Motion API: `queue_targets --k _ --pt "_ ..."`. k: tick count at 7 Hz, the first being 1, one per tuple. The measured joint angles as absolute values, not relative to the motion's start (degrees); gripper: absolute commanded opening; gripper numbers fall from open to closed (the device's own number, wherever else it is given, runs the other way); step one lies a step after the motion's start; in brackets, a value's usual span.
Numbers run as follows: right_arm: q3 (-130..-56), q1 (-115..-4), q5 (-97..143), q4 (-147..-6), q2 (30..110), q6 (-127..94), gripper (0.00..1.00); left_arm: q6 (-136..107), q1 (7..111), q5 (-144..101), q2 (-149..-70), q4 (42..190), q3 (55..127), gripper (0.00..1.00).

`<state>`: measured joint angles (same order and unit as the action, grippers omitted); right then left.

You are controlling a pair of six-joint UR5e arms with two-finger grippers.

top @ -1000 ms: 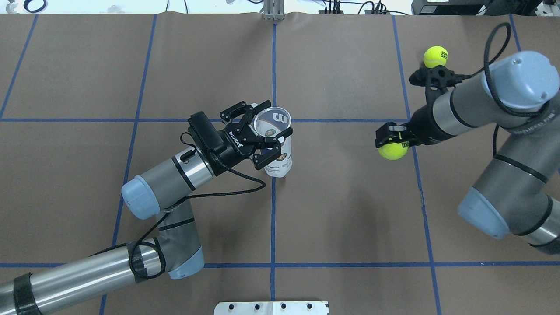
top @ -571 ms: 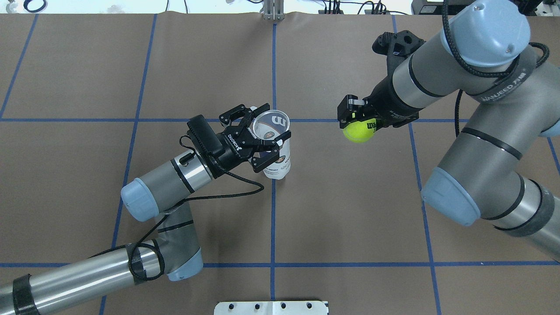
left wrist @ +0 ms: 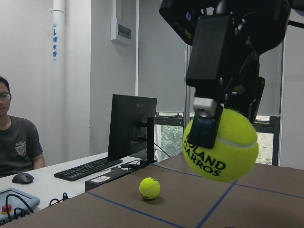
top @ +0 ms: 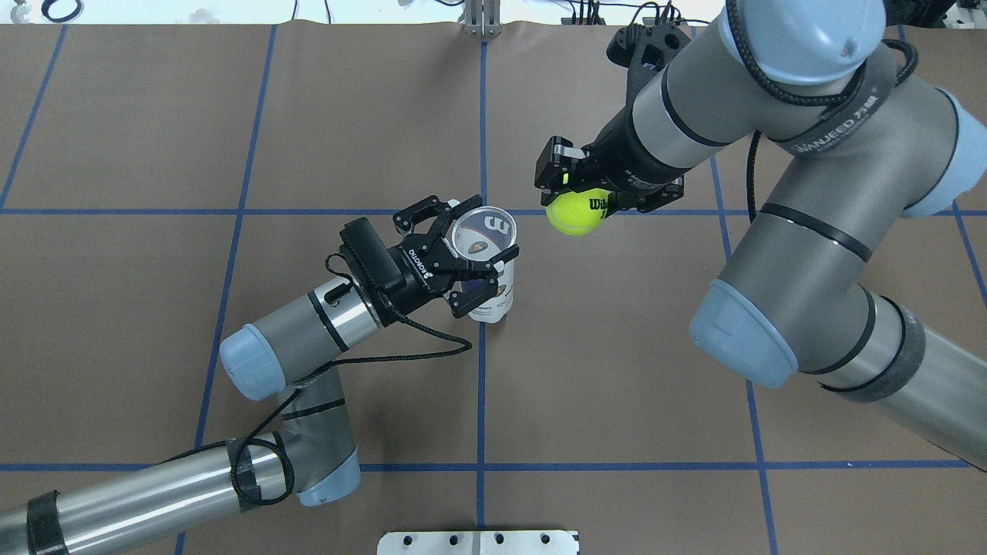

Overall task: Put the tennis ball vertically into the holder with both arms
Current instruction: 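Carry the ball with the right gripper over the can's open top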

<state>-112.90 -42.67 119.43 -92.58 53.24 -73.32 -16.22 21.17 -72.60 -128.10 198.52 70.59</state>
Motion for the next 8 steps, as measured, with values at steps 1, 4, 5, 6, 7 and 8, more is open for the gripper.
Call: queue_targets --k 1,4,5,6,7,8 --pt "-112.3 -42.3 119.3 -92.6 52.1 -74.2 0.00 -16.2 20.9 -72.6 -128.1 198.5 70.6 0.84" --pt "-110.9 -40.7 118.3 -92.6 49.6 -75.6 0.00 -16.3 19.9 -72.5 -128.1 198.6 70.6 0.92" --pt "-110.4 -40.1 117.7 -92.6 49.0 -75.7 0.00 -16.3 19.6 -72.4 -128.1 198.6 70.6 0.92" --pt "-110.2 -39.6 117.3 -92.6 48.7 -75.7 0.00 -16.4 19.5 -72.3 -128.1 198.6 70.6 0.94" --pt "-110.2 -38.8 116.7 -92.6 48.6 -75.8 0.00 -16.4 19.4 -72.3 -128.2 198.7 70.6 0.94" --pt "-110.1 -37.9 116.0 -92.6 48.5 -76.1 0.00 -16.4 19.3 -72.3 -128.2 198.8 70.6 0.94"
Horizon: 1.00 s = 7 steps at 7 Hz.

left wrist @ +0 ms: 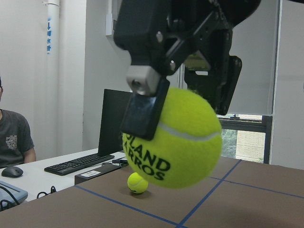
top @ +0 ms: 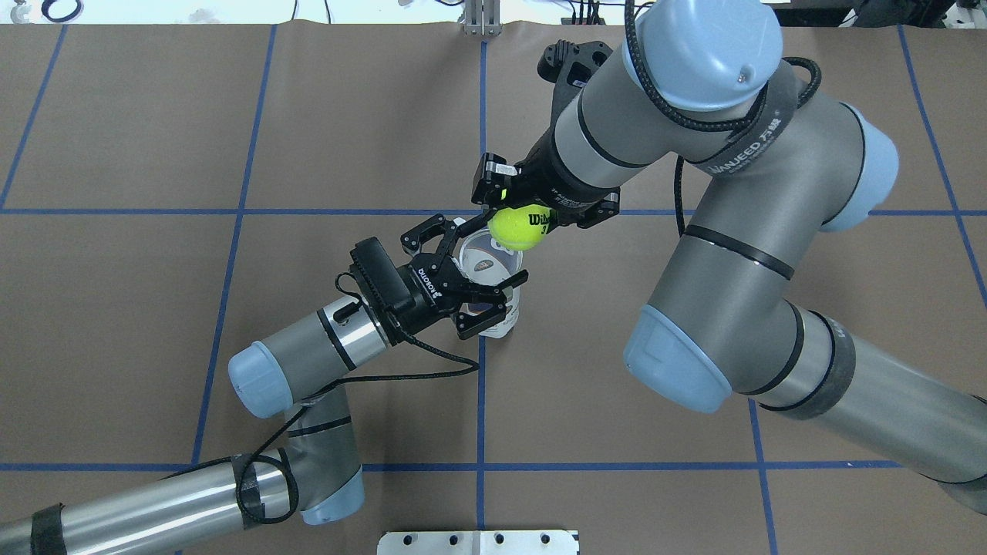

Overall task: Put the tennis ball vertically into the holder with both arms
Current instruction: 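Carry the ball with the right gripper over the can's open top, then open the right gripper to drop the ball into the can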

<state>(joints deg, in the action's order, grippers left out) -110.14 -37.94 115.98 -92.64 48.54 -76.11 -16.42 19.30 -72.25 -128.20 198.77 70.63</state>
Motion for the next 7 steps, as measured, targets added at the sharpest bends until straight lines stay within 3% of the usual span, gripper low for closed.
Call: queue_targets --k 2,3,4,5,7 --pt "-110.2 -36.6 114.7 -92.6 48.5 -77.1 0.00 -16.5 19.2 -72.2 -128.2 198.8 70.6 0.94" --pt "-110.2 -36.2 114.4 -92.6 48.4 -77.3 0.18 -16.5 19.2 -72.2 -128.2 198.8 70.6 0.94" --pt "-110.2 -35.7 113.9 -92.6 48.4 -77.3 0.71 -16.5 19.1 -72.2 -128.2 198.8 70.6 0.94" --pt "-110.2 -34.9 113.1 -92.7 48.4 -77.5 0.98 -16.5 19.0 -72.2 -128.2 198.8 70.7 0.94" --pt "-110.4 -33.8 111.6 -92.9 48.4 -78.1 0.99 -16.5 18.9 -72.2 -128.2 198.8 70.7 0.95"
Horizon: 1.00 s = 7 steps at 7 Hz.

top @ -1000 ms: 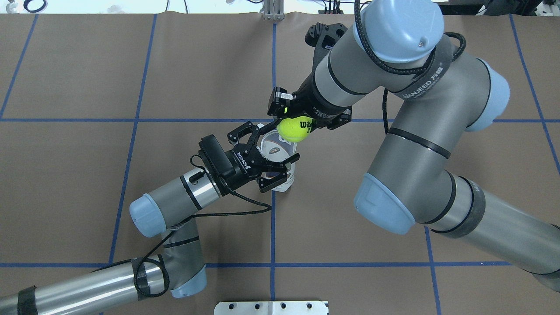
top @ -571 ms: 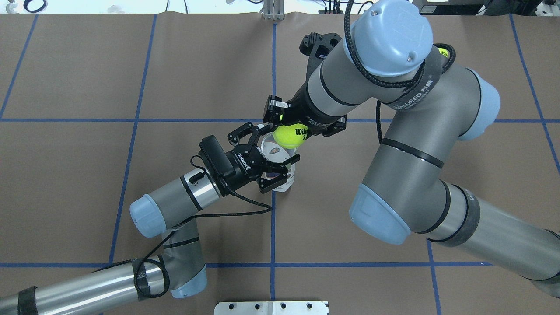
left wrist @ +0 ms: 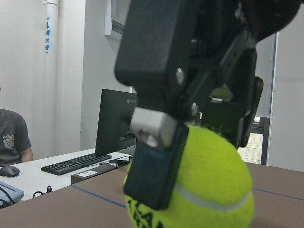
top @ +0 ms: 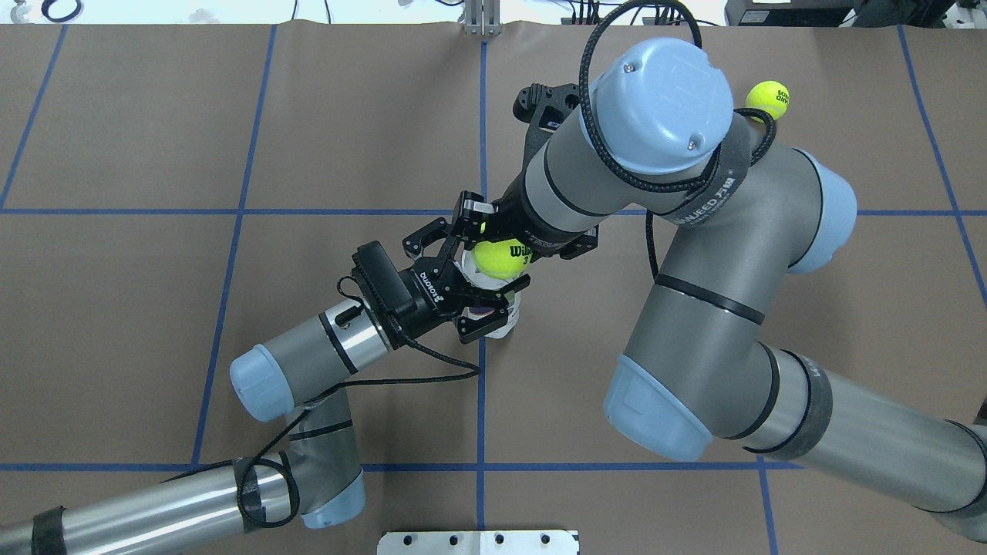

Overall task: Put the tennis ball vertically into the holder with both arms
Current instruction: 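Open the right gripper to drop the ball into the can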

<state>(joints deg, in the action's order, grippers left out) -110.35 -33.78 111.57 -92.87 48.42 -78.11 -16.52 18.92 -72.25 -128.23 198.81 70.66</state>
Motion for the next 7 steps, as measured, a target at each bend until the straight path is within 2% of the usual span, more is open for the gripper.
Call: queue_targets --k 4,6,7 --pt "-112.1 -34.4 111.7 -94.4 49.3 -78.0 0.99 -16.5 18.8 -72.2 -128.2 198.8 70.7 0.95" --pt "-112.6 -39.8 114.0 -95.8 53.9 -74.9 0.99 -16.5 18.8 -72.2 -128.2 198.9 70.7 0.95" --pt "-110.5 -45.1 116.1 -95.9 56.5 -69.4 0.99 -16.5 18.8 -72.2 -128.2 198.9 70.7 0.95"
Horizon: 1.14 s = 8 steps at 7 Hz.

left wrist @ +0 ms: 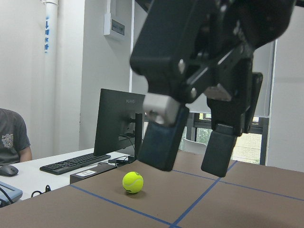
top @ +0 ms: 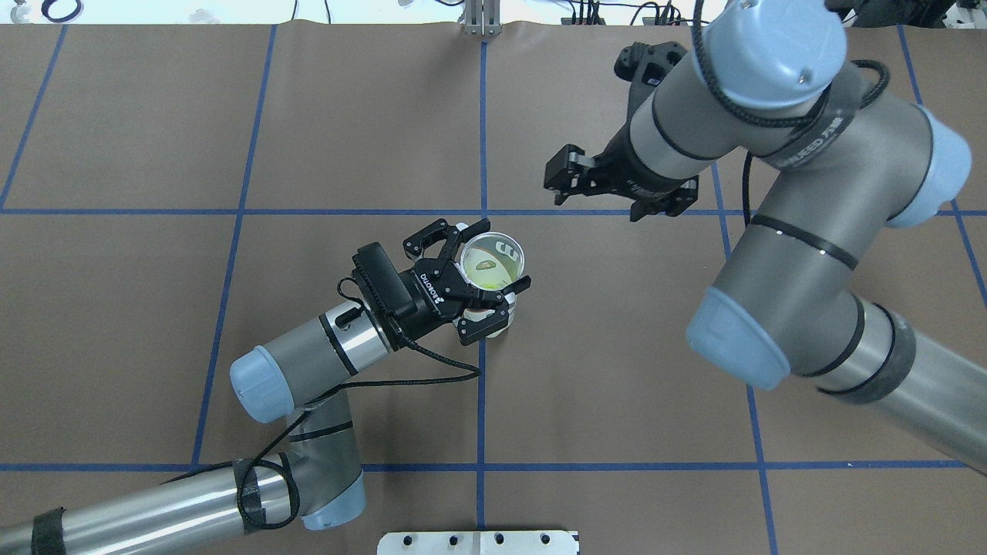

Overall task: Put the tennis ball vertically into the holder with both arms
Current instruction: 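Move the right gripper to the farther ball and grasp it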

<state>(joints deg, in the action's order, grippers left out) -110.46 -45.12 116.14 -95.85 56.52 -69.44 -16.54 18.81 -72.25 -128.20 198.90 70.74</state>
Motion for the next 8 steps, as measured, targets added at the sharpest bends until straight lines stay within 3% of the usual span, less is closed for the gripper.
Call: queue_targets --k 2,5,8 --pt "-96.4 -55.8 119.0 -92.6 58.2 -56.4 0.99 -16.7 18.8 -72.2 -128.2 198.9 70.8 0.95" --pt "-63.3 -62.0 113.9 -66.6 54.2 -50.8 0.99 -16.8 18.8 -72.2 -128.2 198.8 70.9 0.95" --pt "-54.4 -62.0 105.6 -61.1 51.4 -51.7 0.99 -16.8 18.8 -72.2 -128.2 198.8 70.9 0.95"
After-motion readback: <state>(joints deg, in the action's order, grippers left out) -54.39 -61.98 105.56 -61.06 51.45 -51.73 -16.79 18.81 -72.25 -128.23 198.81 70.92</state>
